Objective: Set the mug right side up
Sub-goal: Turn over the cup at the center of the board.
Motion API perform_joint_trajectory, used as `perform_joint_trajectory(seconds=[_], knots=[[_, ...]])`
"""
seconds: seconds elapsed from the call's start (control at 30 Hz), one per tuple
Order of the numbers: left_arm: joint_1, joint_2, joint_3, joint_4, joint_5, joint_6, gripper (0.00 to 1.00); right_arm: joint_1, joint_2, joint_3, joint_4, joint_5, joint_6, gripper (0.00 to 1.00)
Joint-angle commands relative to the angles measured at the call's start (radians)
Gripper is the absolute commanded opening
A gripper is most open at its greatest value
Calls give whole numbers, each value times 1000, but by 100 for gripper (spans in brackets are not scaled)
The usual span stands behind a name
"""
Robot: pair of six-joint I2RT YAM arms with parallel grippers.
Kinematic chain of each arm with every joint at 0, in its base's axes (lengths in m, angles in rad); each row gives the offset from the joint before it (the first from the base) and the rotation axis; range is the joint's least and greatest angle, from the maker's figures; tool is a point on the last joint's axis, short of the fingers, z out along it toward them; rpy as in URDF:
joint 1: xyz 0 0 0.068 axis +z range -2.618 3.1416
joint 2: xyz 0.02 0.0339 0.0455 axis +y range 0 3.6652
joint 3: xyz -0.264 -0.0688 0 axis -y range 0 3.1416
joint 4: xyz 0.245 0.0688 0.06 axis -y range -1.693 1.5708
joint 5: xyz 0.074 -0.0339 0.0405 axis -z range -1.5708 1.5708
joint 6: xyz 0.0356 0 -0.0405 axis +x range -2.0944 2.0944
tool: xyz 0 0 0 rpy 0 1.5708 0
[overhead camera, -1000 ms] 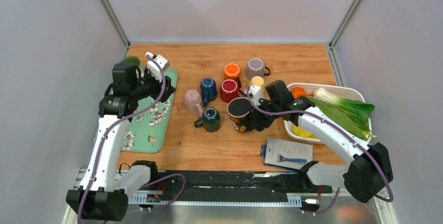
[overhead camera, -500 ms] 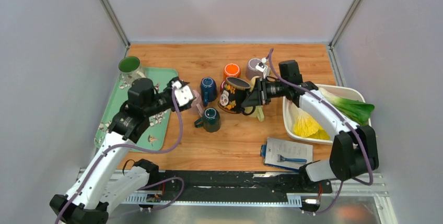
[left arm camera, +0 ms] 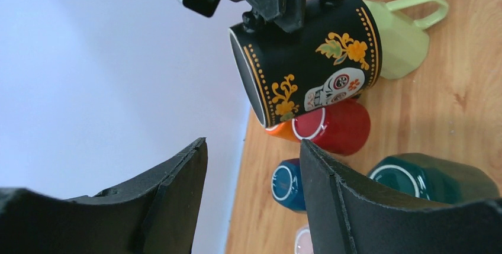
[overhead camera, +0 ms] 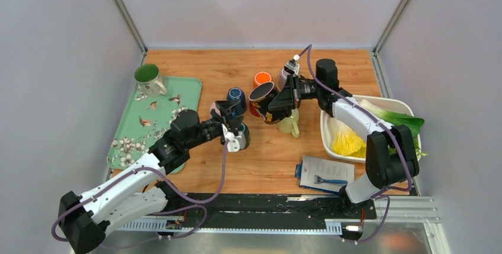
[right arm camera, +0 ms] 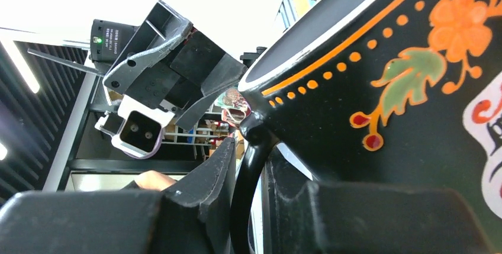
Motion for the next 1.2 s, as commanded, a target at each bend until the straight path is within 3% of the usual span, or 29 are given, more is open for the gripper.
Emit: perform_joint_trajectory(seconds=[0.0,0.3,0.4,0.57,0.7,0.83,1.03,1.17], knots=[[-30,26,-12,154,-14,70,66,2,-31,87,122,-58,20,0],[-50,13,-17,123,-42,17,66,5,-52,166,-113,143,-260,0],[-50,13,-8,124,-93,-34,66,19,-62,215,-195,233,-377,0],[-50,-9,45,62,-200,-126,65,54,-50,313,-230,368,-439,0],[-50,-66,16,65,-197,-134,66,71,27,479,-304,539,-368,0],[-56,-58,-28,227,-230,-84,75,103,145,730,-354,626,-293,0],[-92,149,41,538,-380,92,76,145,236,987,-413,813,-126,0],[-98,260,101,640,-355,233,76,158,240,1037,-410,783,-5,0]])
